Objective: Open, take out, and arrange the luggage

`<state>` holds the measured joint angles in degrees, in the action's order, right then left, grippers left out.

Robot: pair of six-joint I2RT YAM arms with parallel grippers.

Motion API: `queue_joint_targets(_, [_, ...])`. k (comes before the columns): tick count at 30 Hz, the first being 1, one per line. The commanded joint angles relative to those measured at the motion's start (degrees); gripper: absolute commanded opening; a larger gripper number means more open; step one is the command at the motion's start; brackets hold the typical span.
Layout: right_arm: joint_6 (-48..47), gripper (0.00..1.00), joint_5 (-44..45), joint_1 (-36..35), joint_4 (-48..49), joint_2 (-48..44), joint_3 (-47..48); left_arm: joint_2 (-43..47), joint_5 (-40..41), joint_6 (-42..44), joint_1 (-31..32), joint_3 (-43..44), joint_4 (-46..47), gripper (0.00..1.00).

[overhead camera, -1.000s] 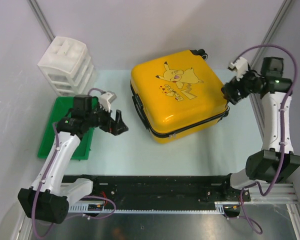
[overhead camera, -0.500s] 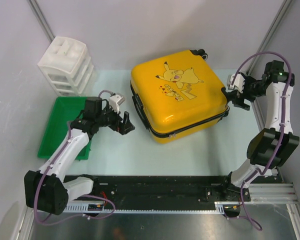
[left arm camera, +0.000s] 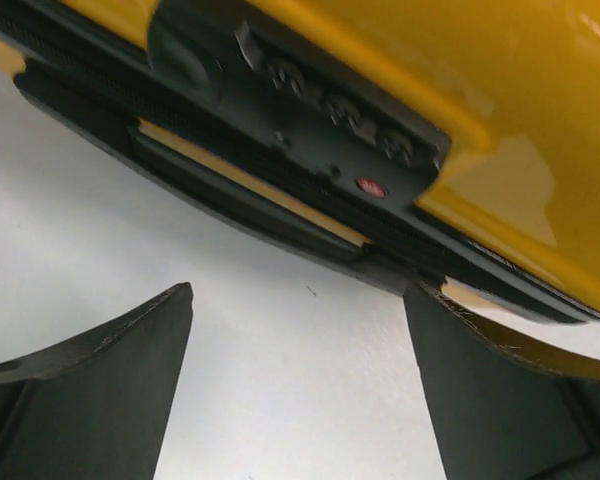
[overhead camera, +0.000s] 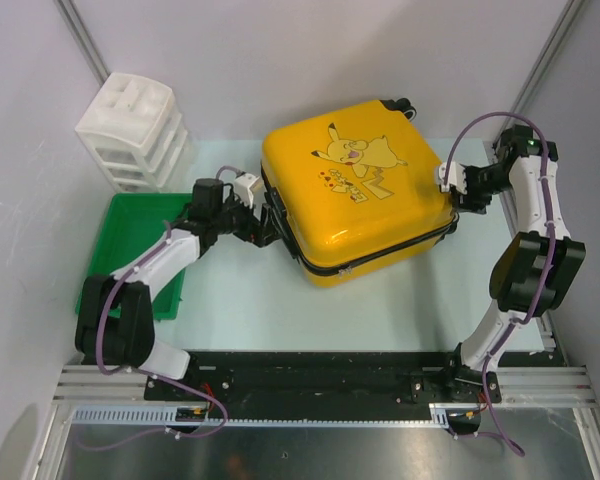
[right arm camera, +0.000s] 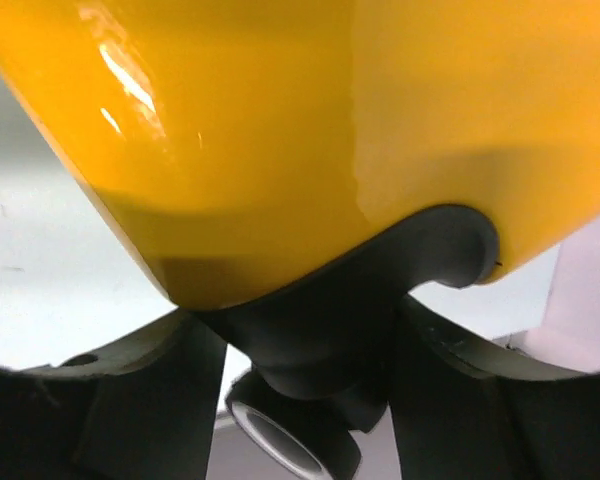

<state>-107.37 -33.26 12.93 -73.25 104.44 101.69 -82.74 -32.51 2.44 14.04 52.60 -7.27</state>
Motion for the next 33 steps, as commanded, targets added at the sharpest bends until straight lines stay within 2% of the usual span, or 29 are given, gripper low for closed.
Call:
queue_joint_targets(1, [0.8,0.53,1.8,1.0,-5.9,-1.2,-1.0,-3.0,-0.1,-0.4,0.6,5.4,7.0,0.91])
queue_joint_targets(4, [3.0,0.25,-1.3,2.4,-8.4,-5.1,-3.2,-4.4,-0.1,-1.8,0.5,6.0,12.5,0.88])
queue_joint_targets(5, [3.8,0.07,-2.2,2.5,-8.4,-6.8,-6.1,-4.5,-0.1,-2.1,0.6,6.0,13.9,0.88])
queue_joint_targets(6, [4.8,0.01,-3.5,2.7,-7.9,-8.4,-7.8,-4.4,0.0,-2.1,0.5,5.9,14.5,0.88])
queue_joint_targets(9, [9.3,0.0,-4.5,2.5,-5.1,-15.2,-15.0,-0.2,0.0,-3.7,0.4,2.3,16.4,0.92])
queue_joint_targets(12, [12.6,0.0,-4.7,2.8,-5.2,-20.3,-20.1,8.7,1.0,-4.0,-0.9,-3.7,16.6,0.95])
queue_joint_targets(13, [14.0,0.0,-4.7,3.0,-5.9,-21.1,-20.7,14.6,1.0,-4.5,-1.4,-7.5,16.6,0.95])
queue_joint_targets(16, [20.6,0.0,-5.8,2.5,-7.5,-23.2,-21.7,24.3,0.5,-4.6,-2.1,-15.6,16.0,0.93])
queue_joint_targets(17, [22.5,0.0,-6.2,2.1,-8.0,-24.1,-21.9,30.8,-0.1,-4.7,-1.2,-17.6,15.8,0.92])
queue_joint_targets(20, [29.4,0.0,-8.0,0.4,-6.8,-25.9,-23.3,38.0,4.1,-7.2,3.3,-23.0,13.8,0.91])
queue_joint_targets(23, [36.0,0.0,-8.4,-0.7,-3.9,-28.1,-26.0,37.6,7.0,-12.9,7.7,-25.4,13.2,0.86])
queue_joint_targets(27, [38.8,0.0,-7.9,-0.4,-2.9,-30.3,-28.7,28.7,9.0,-15.2,11.6,-24.5,16.1,0.75])
queue_joint_targets(33, [44.8,0.0,-6.9,0.3,0.8,-32.1,-31.8,15.5,17.2,-15.0,12.5,-14.3,22.1,0.73])
